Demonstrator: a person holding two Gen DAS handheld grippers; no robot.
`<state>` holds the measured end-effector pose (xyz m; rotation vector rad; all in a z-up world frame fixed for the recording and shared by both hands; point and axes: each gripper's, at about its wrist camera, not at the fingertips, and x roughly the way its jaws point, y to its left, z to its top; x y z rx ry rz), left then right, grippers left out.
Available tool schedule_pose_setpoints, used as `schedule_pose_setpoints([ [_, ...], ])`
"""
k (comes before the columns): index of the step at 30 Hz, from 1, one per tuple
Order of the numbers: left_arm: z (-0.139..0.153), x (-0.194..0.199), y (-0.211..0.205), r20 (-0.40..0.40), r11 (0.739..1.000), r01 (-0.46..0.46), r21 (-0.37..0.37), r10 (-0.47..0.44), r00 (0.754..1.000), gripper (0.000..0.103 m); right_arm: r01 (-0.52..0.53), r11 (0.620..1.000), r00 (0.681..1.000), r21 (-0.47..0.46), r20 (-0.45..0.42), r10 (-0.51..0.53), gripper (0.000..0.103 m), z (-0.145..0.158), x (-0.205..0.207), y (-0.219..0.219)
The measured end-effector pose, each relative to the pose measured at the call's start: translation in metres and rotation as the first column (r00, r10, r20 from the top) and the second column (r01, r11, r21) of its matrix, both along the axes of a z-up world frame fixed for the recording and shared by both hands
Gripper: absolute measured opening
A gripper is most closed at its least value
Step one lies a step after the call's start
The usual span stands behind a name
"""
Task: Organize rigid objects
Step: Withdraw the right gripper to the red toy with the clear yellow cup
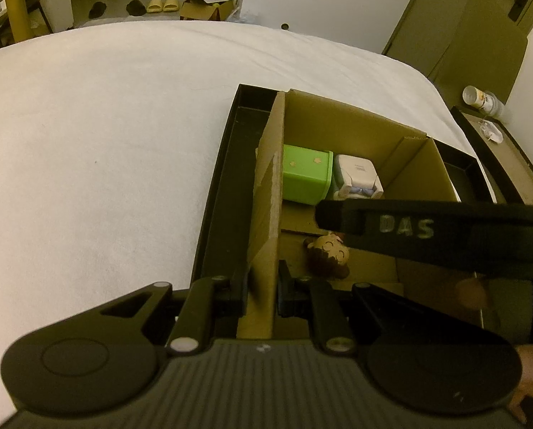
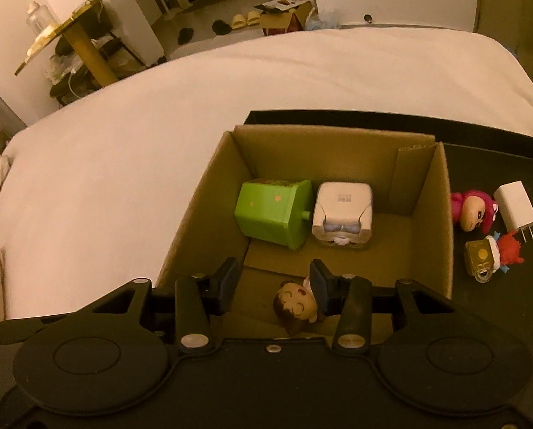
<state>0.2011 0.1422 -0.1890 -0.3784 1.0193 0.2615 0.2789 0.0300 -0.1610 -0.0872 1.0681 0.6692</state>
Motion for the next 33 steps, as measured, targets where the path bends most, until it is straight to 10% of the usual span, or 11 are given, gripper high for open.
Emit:
schedule_pose_setpoints([
  [33,0.000,0.004,-0.004,-0.015,1.000,0.013,0.022,-0.012,1.000,0.013,0.184,0.983,0.972,0.009,0.144,-0.183,0.046,0.037,0.047,-0.115],
])
